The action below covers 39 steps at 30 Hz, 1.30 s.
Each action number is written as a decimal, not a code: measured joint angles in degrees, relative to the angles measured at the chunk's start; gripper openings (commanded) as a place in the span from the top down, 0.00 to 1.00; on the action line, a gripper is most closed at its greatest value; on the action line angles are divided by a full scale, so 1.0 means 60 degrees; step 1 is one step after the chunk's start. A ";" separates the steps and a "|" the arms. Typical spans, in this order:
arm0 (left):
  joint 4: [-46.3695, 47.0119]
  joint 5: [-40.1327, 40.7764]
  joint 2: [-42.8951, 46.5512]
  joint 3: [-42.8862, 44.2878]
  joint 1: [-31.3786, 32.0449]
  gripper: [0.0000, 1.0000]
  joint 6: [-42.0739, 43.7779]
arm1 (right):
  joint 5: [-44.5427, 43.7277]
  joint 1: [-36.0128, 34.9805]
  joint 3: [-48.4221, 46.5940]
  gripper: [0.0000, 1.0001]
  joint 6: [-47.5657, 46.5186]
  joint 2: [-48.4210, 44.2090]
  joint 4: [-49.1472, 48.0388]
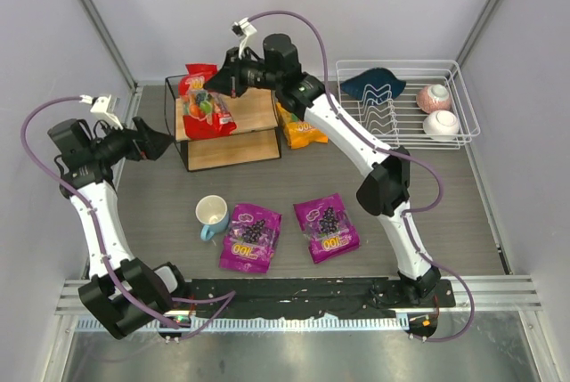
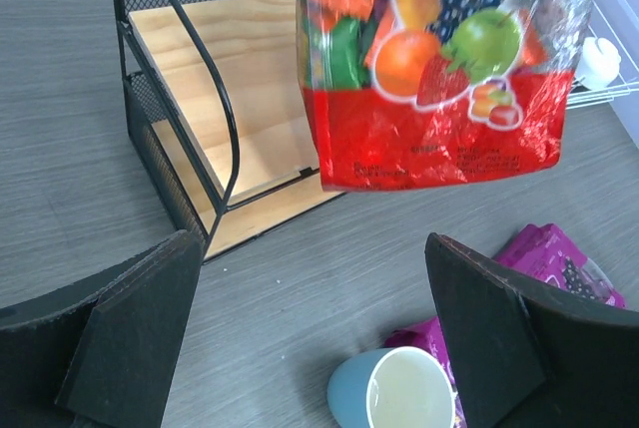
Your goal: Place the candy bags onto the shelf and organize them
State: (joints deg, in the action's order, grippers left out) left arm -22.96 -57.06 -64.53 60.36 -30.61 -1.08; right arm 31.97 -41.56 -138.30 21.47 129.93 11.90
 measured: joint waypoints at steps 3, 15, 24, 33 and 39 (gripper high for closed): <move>-0.0007 -0.0051 0.0004 -0.0066 0.0000 0.00 0.0000 | 0.0138 -0.0022 0.0004 0.99 0.0459 0.0033 -0.0925; -0.0044 -0.0175 0.0171 -0.0204 0.0000 0.00 0.0029 | 0.0262 -0.0058 -0.0051 0.99 0.1468 0.1158 -0.2626; -0.0244 -0.0186 0.0171 -0.0244 0.0000 0.00 0.0310 | 0.0146 0.0313 0.0087 0.72 0.2080 0.1876 -0.2918; -0.0368 -0.0251 0.0149 -0.0273 -0.0004 0.00 0.0550 | -0.0372 0.0528 0.0328 0.20 0.1985 0.1909 -0.2903; -0.0375 -0.0390 0.0084 -0.0273 0.0000 0.01 0.0550 | -0.0860 0.0528 0.0412 0.18 0.1468 0.1836 -0.2433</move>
State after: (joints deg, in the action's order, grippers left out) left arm -25.21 -59.40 -64.03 58.72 -30.61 2.22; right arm 26.81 -38.39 -135.83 30.28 140.94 -2.70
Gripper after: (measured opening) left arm 0.996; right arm 0.809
